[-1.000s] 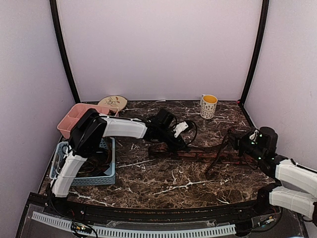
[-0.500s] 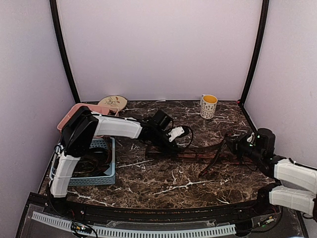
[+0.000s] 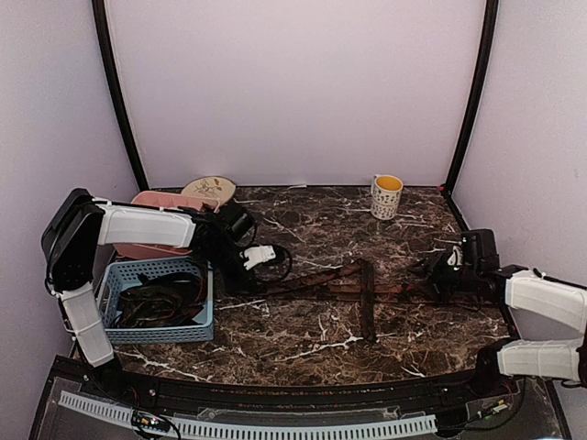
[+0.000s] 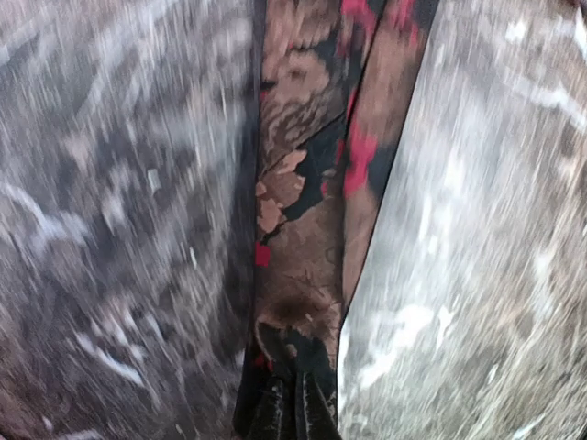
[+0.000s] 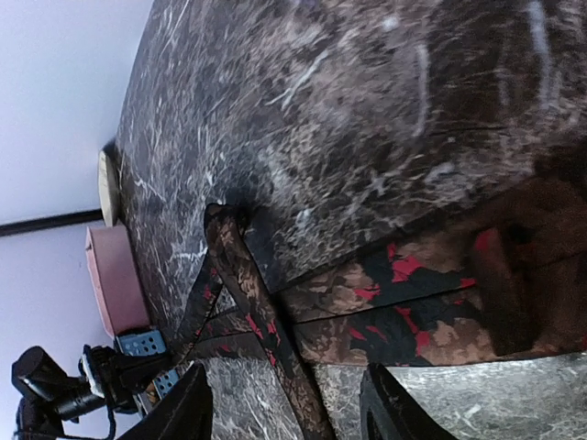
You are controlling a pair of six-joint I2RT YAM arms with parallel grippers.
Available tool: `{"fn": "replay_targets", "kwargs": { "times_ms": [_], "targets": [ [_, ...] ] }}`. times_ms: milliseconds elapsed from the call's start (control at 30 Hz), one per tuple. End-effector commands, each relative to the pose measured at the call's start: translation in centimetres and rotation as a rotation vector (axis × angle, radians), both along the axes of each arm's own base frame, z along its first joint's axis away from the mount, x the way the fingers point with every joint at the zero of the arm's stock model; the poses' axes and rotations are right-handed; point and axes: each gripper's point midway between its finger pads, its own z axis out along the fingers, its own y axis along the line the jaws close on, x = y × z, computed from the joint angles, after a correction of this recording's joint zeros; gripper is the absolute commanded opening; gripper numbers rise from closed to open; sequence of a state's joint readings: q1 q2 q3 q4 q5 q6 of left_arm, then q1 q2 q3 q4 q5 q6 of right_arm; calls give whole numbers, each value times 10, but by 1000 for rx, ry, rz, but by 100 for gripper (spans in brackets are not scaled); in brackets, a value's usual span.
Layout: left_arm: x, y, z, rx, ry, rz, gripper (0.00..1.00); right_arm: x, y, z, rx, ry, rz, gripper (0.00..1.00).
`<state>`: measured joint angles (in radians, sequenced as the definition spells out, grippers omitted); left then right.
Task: Roll the ties
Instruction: Tie the tie at the center of the board.
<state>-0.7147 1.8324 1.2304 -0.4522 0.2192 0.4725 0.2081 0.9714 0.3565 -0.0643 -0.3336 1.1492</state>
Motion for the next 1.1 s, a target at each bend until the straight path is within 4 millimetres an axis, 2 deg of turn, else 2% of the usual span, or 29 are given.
{"fn": "replay_targets", "kwargs": {
  "times_ms": [0, 67, 133, 233, 333, 400, 533, 600, 733, 800, 933, 1000, 1067],
  "targets": [
    [-9, 42, -14, 150, 1, -2, 0, 3, 50, 30, -94, -152, 358, 54],
    [-6, 52, -18, 194, -23, 6, 0, -3, 75, 32, -166, -177, 491, 53],
    [1, 60, -18, 216, -47, 33, 8, -13, 97, 28, -288, -183, 625, 51],
    [13, 54, -1, 152, -93, 75, 35, -33, 127, 19, -418, -209, 784, 49],
    [21, 39, 28, 31, -152, 93, 72, -48, 140, 7, -536, -215, 865, 47],
    [27, 31, 47, -48, -204, 109, 83, -61, 148, -3, -626, -210, 922, 45],
    [37, 21, 83, -183, -309, 154, 86, -86, 157, -27, -754, -184, 1030, 42],
    [41, 18, 105, -261, -362, 177, 87, -93, 155, -35, -807, -169, 1057, 42],
    [43, 14, 146, -418, -453, 223, 98, -95, 147, -48, -893, -131, 1070, 43],
    [43, 15, 161, -483, -488, 245, 99, -95, 145, -55, -926, -111, 1072, 43],
    [44, 15, 174, -549, -513, 275, 99, -99, 145, -75, -975, -54, 1108, 39],
    [41, 10, 173, -560, -494, 246, 99, -106, 145, -84, -971, -24, 1133, 32],
    [38, 5, 171, -566, -474, 223, 99, -111, 144, -91, -962, 8, 1151, 19]
  ]
}}
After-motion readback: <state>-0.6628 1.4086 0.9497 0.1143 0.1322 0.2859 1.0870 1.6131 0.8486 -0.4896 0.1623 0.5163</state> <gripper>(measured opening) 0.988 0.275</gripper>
